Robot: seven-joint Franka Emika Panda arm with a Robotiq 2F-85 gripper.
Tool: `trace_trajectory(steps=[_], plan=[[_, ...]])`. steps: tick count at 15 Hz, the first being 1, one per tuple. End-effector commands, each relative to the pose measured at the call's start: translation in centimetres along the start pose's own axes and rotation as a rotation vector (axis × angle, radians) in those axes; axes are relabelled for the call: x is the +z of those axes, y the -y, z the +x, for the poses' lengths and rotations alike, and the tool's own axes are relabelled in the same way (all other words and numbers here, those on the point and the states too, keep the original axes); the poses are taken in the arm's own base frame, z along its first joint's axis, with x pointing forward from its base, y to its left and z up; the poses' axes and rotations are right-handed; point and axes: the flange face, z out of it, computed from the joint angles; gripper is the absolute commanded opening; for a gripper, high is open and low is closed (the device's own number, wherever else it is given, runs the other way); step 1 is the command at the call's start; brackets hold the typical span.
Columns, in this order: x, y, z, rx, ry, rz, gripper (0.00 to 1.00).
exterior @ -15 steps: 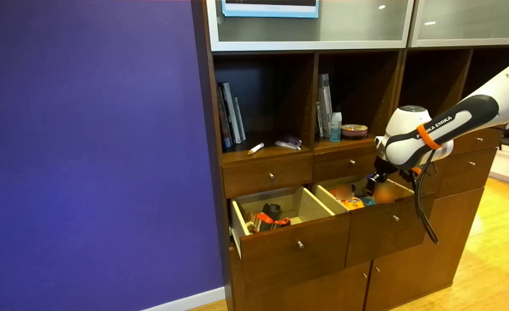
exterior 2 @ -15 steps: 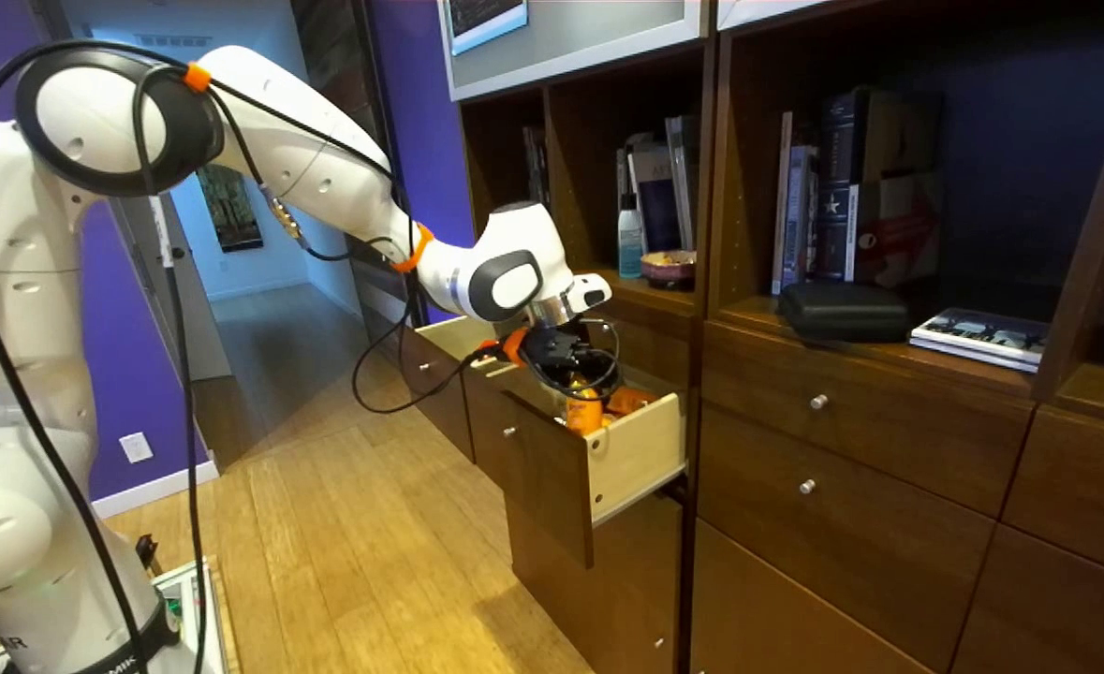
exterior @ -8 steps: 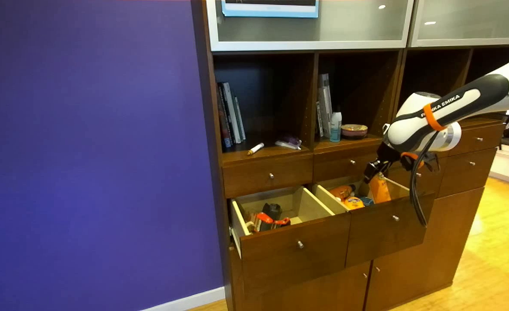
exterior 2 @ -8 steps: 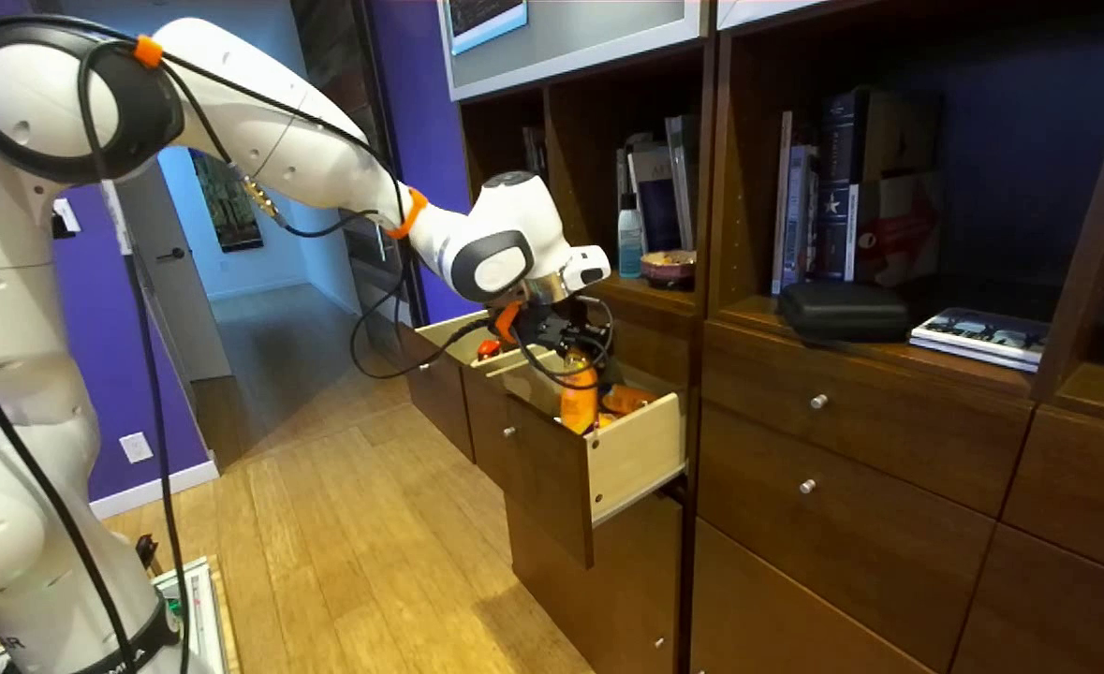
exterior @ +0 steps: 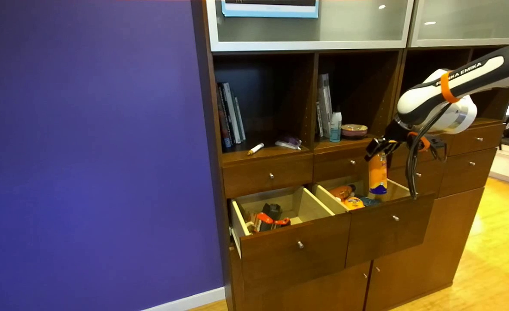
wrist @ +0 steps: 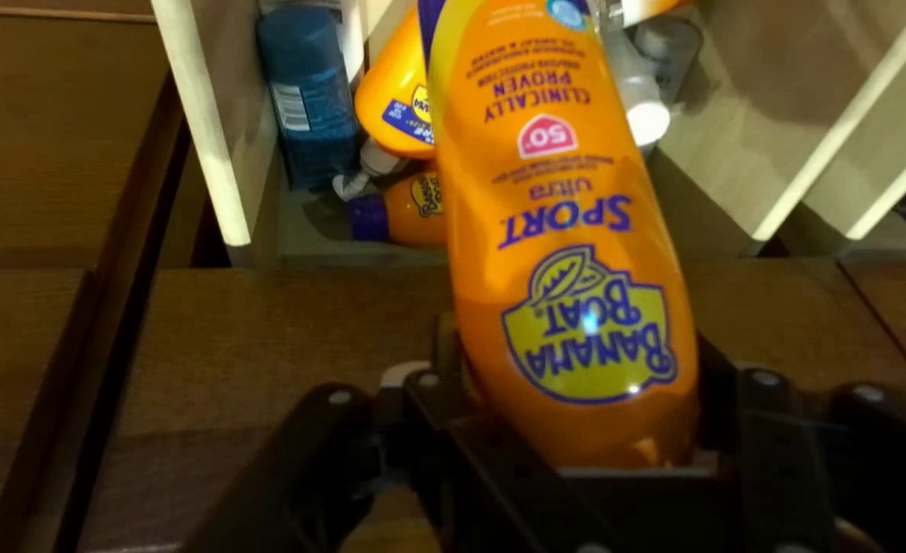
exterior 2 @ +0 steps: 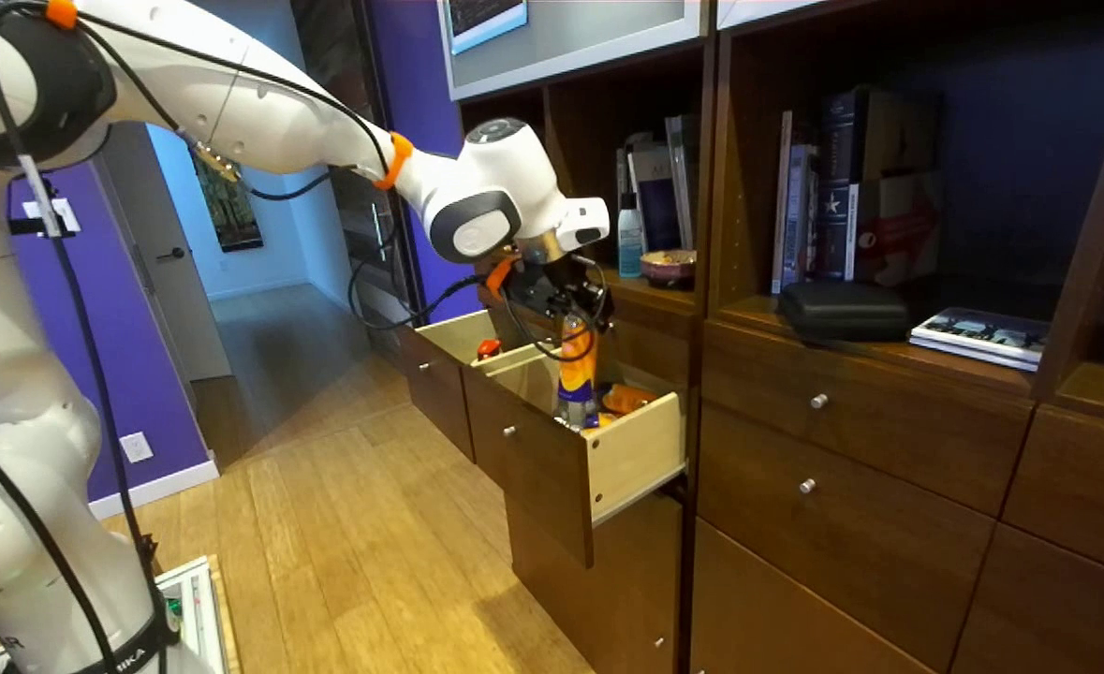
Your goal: Remove the orange bottle from the second open drawer from the left and put it in the second shelf from the left
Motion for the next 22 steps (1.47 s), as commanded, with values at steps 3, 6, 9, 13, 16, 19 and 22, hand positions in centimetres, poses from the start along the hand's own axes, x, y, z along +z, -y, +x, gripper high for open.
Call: trace_trajectory(steps=[3, 6, 9, 13, 16, 19, 22], plan=[[-7.7, 0.1, 2.4, 0.077, -0.09, 0.018, 0.39], [-11.4, 0.2, 3.9, 0.1, -0.142, 0.009, 0.39], [-14.7, 0.9, 5.6, 0.122, -0.184, 0.003, 0.39], [-17.2, 2.3, 7.7, 0.155, -0.242, -0.004, 0.39], [-16.5, 2.4, 7.3, 0.139, -0.243, 0.006, 0.64], [-16.0, 2.2, 7.1, 0.142, -0.233, 0.005, 0.64], [-15.9, 2.0, 7.1, 0.144, -0.231, 0.004, 0.64]])
